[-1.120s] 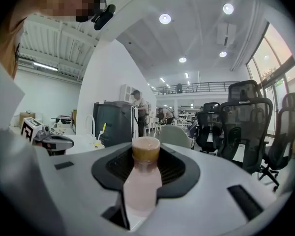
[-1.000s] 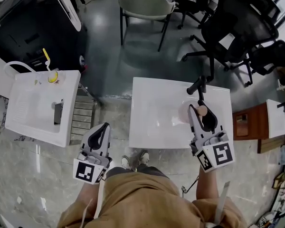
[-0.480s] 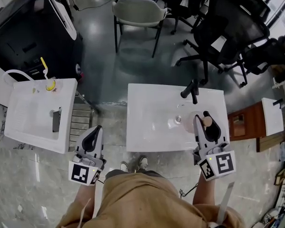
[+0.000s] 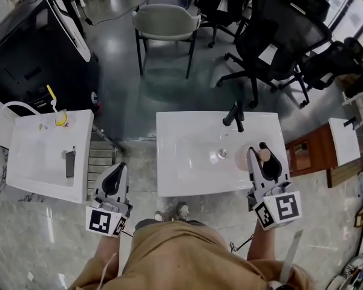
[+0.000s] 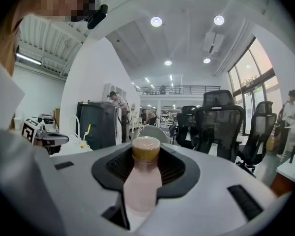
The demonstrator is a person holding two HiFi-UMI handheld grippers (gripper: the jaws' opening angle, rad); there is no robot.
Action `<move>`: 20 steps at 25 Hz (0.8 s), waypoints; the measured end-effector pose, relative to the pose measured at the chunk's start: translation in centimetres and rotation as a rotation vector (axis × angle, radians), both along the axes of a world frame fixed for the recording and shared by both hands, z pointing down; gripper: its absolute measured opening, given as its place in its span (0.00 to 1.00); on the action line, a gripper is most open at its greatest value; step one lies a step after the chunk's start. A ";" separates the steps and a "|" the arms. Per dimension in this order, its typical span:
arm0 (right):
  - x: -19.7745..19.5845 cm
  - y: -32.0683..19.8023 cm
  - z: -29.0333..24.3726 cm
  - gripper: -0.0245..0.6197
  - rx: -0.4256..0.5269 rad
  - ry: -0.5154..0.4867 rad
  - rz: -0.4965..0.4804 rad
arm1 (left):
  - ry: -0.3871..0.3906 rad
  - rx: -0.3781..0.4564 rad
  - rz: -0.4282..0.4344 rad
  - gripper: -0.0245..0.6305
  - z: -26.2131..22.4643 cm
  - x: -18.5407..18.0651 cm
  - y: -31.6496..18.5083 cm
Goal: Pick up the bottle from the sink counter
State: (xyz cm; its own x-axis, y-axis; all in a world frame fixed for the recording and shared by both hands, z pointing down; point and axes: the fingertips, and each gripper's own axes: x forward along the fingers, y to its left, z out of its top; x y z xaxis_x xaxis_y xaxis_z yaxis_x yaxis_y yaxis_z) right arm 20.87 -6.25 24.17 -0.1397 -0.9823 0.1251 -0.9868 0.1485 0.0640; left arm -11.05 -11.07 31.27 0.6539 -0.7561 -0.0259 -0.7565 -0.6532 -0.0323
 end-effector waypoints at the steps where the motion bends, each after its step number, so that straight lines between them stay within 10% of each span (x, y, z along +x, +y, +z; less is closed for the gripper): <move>1: 0.1 0.1 -0.1 0.24 -0.002 0.002 0.002 | -0.001 0.003 0.004 0.04 -0.2 0.2 0.0; 20: -0.3 0.7 -0.2 0.24 0.019 -0.012 0.007 | -0.001 0.034 -0.011 0.04 -1.6 -0.3 -0.5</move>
State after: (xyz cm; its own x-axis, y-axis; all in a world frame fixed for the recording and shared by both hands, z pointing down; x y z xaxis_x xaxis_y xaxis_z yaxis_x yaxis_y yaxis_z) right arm 20.57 -5.59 23.98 -0.1345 -0.9854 0.1043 -0.9885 0.1407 0.0549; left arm -11.38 -11.58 29.63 0.6453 -0.7622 -0.0510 -0.7638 -0.6430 -0.0557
